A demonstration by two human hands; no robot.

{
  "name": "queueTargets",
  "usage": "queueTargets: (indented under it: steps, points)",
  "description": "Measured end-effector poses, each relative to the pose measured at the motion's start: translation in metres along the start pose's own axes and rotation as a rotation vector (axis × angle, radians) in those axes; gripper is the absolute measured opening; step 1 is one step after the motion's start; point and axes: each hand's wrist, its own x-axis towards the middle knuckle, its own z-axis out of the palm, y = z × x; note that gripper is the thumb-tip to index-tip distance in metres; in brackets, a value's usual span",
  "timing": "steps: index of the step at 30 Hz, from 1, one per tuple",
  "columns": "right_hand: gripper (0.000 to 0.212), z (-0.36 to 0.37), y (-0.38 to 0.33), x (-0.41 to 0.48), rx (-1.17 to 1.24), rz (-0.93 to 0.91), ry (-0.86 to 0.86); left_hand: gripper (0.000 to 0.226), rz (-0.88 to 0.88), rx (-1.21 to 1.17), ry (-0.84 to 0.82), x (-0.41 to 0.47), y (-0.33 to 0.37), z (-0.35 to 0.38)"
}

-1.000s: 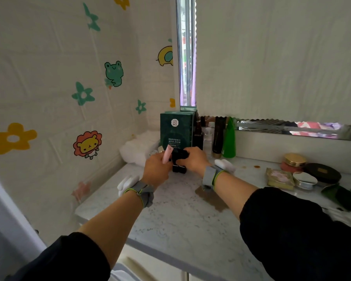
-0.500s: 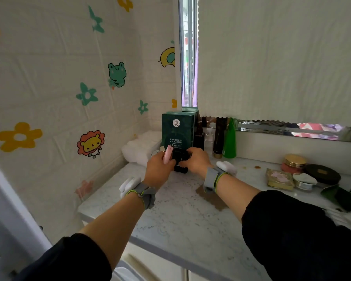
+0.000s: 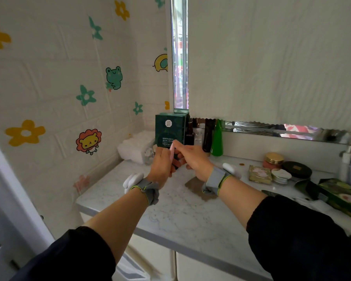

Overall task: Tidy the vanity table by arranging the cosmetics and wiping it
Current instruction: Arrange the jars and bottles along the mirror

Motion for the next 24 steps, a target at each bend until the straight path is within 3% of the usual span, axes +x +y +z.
queueTargets:
  steps: [5,10,19,24]
  points:
    - [0.030,-0.012,-0.001,-0.014,-0.014,-0.088,-0.023,0.014,0.084,-0.001,-0.071,-0.017,0.011,0.010]
    - [0.021,-0.024,-0.001,-0.016,-0.027,-0.086,-0.005,0.005,0.073,0.027,-0.130,-0.023,0.017,0.017]
    - [0.024,-0.039,0.003,-0.001,-0.089,-0.155,0.134,0.014,0.077,0.061,-0.140,-0.021,0.021,0.034]
    - [0.022,-0.047,0.001,0.019,-0.043,-0.212,0.207,0.014,0.153,0.291,-0.085,-0.009,0.007,0.044]
